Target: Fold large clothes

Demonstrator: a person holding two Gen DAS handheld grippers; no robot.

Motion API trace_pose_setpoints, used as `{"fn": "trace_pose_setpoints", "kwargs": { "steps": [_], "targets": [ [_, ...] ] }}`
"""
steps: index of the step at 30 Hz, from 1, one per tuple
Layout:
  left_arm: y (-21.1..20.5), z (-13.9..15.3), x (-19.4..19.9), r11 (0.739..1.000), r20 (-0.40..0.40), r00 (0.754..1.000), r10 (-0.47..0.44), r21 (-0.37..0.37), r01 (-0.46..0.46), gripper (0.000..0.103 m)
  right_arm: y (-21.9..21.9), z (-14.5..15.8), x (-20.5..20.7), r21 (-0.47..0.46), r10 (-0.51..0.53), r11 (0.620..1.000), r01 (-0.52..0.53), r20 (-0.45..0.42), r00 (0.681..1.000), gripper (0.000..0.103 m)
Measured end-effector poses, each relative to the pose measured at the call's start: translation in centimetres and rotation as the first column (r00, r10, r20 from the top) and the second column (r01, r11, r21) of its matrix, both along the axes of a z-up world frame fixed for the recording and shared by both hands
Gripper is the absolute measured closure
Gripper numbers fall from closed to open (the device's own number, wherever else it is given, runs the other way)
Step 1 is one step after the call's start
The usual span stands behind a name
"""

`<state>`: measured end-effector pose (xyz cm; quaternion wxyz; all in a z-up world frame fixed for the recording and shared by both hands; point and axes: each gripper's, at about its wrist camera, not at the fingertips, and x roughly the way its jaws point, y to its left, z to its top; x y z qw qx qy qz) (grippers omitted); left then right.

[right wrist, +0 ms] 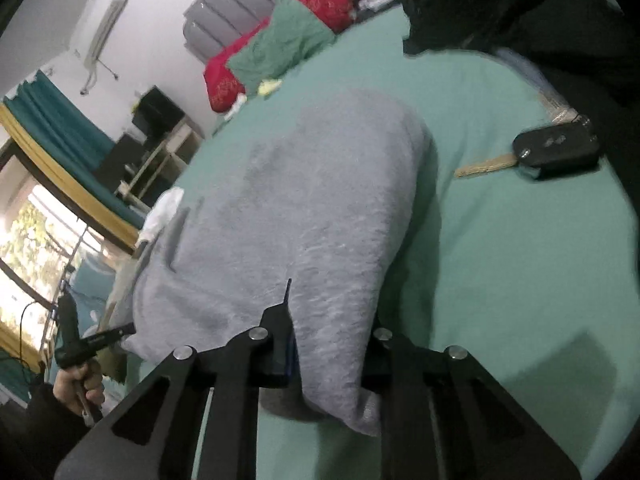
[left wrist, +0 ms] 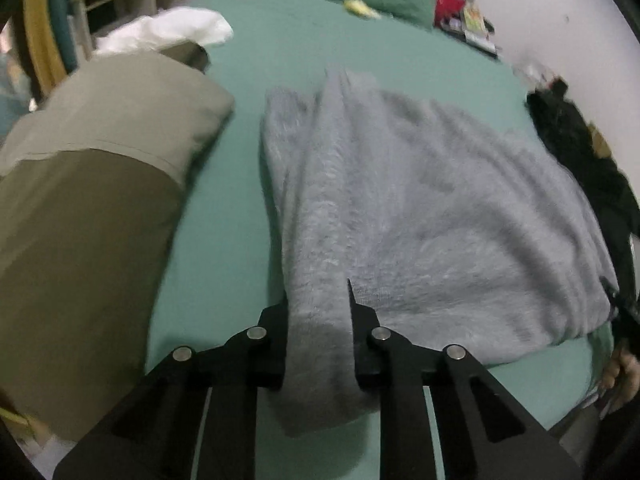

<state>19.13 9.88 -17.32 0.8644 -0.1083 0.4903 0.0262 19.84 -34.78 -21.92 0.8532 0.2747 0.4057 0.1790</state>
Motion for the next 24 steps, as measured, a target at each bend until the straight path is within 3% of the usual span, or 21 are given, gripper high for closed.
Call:
{"fn": "trace_pose_setpoints", "kwargs": {
  "steps": [5,10,13,16,17,18,20,24],
  "targets": [
    [0.0,2.2,-4.1,1.0,0.039,0.999,0.026,-0.009,-0.025,0.084,-0.2,2.3,-3.1,-0.026,0.01,1.0,-0.009,0.031,0.999,0.087],
    [1.9,0.5,-7.7,0.996,-0.001,0.999,0.048,-0.077,-0.048,0.083,-0.4,2.2,-6.3,-0.068,0.011,0.998,-0.011,0.0,1.0,0.087],
    [2.3,-0.9,-7.2,0.997,-0.044,0.997,0.057,-0.054,-0.059,0.074,0.1,1.3,-6.1,-0.073,0.034,0.997,-0.037,-0.045,0.998,0.082],
    [2.0,0.2,-6.9,0.996,-0.03,0.996,0.084,-0.029,-0.085,0.063,-0.8,-0.5,-5.1,0.001,0.054,0.999,-0.054,-0.121,0.991,0.075],
    [1.8,1.1,-7.0,0.996,-0.001,0.996,0.094,-0.005,-0.094,0.06,-1.3,-0.5,-4.9,0.025,0.04,0.999,-0.037,-0.118,0.992,0.064],
    [1.3,2.2,-7.0,0.995,0.037,0.995,0.095,0.024,-0.095,0.057,-1.6,-0.4,-4.9,0.028,0.029,0.999,-0.026,-0.106,0.994,0.038],
    [0.6,4.2,-7.2,0.994,0.098,0.992,0.082,0.063,-0.088,0.055,-2.4,0.5,-4.9,0.01,-0.012,1.0,0.013,-0.055,0.998,0.006],
    [-3.0,7.4,-6.2,0.994,0.21,0.978,-0.012,0.108,-0.011,0.048,-3.5,1.8,-3.2,0.003,-0.02,1.0,0.02,0.006,1.0,0.004]
  ]
}}
